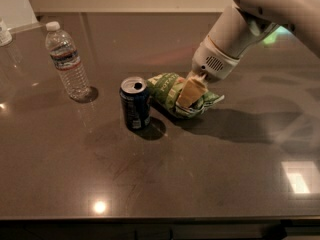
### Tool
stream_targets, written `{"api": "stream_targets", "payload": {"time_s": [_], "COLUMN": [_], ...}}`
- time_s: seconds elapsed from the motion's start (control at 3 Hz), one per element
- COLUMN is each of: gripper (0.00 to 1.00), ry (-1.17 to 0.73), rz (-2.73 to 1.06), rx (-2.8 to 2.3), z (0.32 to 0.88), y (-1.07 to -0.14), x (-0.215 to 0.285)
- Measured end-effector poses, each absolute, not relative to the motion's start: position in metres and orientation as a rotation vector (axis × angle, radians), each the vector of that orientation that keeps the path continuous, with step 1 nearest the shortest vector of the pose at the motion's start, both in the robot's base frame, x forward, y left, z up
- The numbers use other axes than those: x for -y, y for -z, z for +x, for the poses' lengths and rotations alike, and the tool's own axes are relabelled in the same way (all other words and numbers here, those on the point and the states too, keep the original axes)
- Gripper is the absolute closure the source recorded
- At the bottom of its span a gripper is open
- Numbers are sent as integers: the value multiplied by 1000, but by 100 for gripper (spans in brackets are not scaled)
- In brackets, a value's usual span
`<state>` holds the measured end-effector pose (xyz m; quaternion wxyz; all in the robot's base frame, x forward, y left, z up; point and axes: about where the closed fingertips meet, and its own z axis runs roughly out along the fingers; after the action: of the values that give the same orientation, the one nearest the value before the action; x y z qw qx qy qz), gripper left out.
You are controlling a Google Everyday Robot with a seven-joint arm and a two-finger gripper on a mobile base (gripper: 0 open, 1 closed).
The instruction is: Move green jalapeno chip bag near pepsi can
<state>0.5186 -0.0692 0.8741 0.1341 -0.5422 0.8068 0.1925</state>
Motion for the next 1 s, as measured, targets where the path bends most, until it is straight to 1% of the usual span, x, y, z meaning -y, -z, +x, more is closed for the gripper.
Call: {"api": "stream_targets", "payload": {"time_s": [0.33, 0.67, 1.0], "gripper": [35, 12, 0], "ry": [-531, -530, -530], "rz": [-1588, -1590, -1593], "rx": [-2331, -2329, -2328], "z": [515, 515, 515], "y": [-869, -869, -869], "x": [57, 55, 54]}}
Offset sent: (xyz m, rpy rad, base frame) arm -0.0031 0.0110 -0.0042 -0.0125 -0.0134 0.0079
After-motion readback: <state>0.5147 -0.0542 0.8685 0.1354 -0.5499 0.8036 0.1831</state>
